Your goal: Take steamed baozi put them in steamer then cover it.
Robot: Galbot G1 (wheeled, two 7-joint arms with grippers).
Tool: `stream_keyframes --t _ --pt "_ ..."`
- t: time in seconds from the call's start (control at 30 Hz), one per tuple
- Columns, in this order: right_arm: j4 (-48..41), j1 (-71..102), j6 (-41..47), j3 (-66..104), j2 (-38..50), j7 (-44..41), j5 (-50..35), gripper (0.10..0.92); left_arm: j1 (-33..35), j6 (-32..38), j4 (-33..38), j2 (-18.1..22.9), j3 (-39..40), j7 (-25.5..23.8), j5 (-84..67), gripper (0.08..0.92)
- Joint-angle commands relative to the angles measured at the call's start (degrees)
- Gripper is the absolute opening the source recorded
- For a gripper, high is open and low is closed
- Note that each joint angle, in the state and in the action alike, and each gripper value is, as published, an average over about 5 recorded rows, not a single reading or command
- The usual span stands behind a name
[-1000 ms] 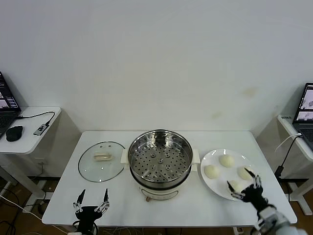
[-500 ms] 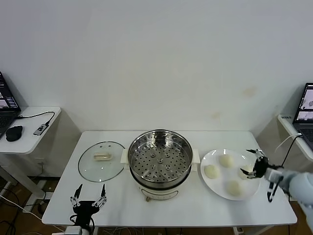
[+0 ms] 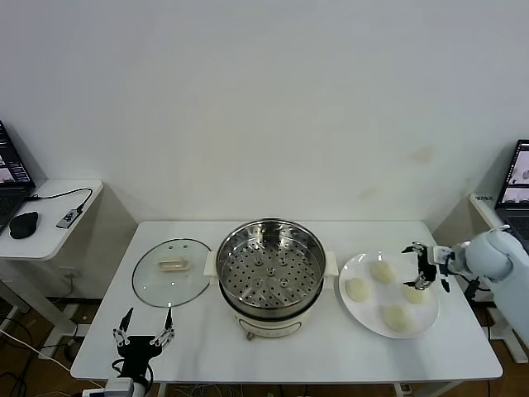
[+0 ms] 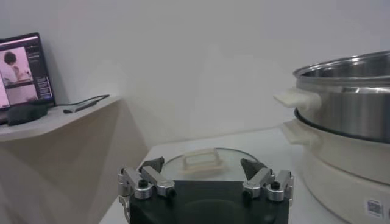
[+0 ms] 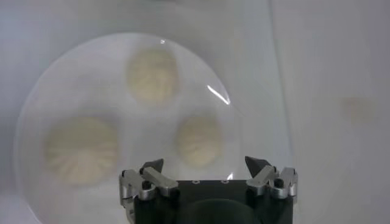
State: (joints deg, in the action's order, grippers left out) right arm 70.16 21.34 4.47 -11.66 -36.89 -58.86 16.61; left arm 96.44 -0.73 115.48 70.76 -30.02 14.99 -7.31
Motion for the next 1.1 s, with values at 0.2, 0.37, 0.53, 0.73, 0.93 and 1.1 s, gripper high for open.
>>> stream_keyframes --t 0.2,0.37,0.53,0.73,0.93,1.1 --pt "-16.2 -14.4 -0.1 -15.6 -10.1 -3.2 1.7 0.823 -0.1 0.0 0.0 0.1 -0.8 -0.2 0.2 0.823" --pt "-18.1 -13.9 -0.1 -15.4 -12.3 -3.2 3.3 0.823 -0.1 0.0 0.1 -0.1 -1.1 -0.3 0.3 0.823" --pt "-19.2 -13.2 -0.2 -15.2 -13.1 -3.2 5.3 0.818 -0.1 0.0 0.1 -0.3 -1.5 -0.5 0.3 0.823" --pt "-19.9 -13.3 0.0 -15.1 -13.4 -3.1 6.1 0.771 -0.1 0.0 0.0 -0.4 -1.7 -0.5 0.2 0.823" --pt "-20.6 -13.4 0.1 -15.1 -13.7 -2.6 6.5 0.74 -0.2 0.1 0.2 -0.4 -1.8 -0.5 0.3 0.823" --pt "-21.4 -13.3 0.1 -15.1 -14.3 -2.0 6.7 0.718 0.0 0.1 0.3 -0.4 -1.8 -0.6 0.3 0.823"
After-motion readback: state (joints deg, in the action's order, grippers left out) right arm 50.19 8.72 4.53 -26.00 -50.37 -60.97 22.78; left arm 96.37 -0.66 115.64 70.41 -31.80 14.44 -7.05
